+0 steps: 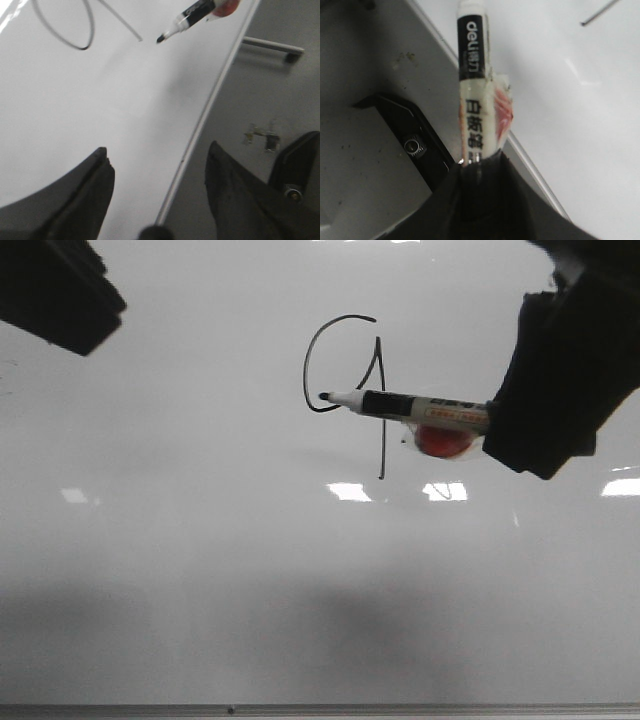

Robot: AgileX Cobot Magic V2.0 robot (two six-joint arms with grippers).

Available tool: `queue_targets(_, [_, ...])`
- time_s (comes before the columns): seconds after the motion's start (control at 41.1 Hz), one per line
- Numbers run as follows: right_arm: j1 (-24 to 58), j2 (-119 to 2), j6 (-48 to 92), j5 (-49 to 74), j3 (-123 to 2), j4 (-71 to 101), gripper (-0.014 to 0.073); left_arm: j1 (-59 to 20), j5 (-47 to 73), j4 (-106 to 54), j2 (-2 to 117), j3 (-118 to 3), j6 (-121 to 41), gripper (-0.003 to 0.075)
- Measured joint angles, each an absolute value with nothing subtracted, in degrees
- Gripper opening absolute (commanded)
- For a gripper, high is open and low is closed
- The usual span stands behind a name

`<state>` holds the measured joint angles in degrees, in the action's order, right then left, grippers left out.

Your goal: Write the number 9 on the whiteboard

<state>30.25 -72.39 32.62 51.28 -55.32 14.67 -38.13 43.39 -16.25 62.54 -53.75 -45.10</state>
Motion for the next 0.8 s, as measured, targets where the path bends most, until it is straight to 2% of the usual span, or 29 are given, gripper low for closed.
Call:
queue_targets(0.219, [36.23, -68.81, 38.87, 56.08, -55.32, 14.67, -0.006, -43.36, 46.98, -24.04, 70.36, -58.45, -53.69, 0.0401])
queue_targets(0.609, [37.19, -68.81, 39.48, 56.12, -55.32, 14.63, -0.006, -48.71, 44.45, -25.38, 78.91, -61.73, -56.55, 0.0395])
queue_targets(0.706, [37.19, -68.81, 39.56, 56.12, -55.32, 14.53, -0.006, -48.71, 43.42, -25.37, 80.1, -61.87, -56.77, 0.0362])
queue_targets(0.804, [37.19, -68.81, 39.56, 56.01, -55.32, 14.53, -0.006, -48.71, 42.95, -25.37, 80.94, -61.87, -56.88, 0.0288])
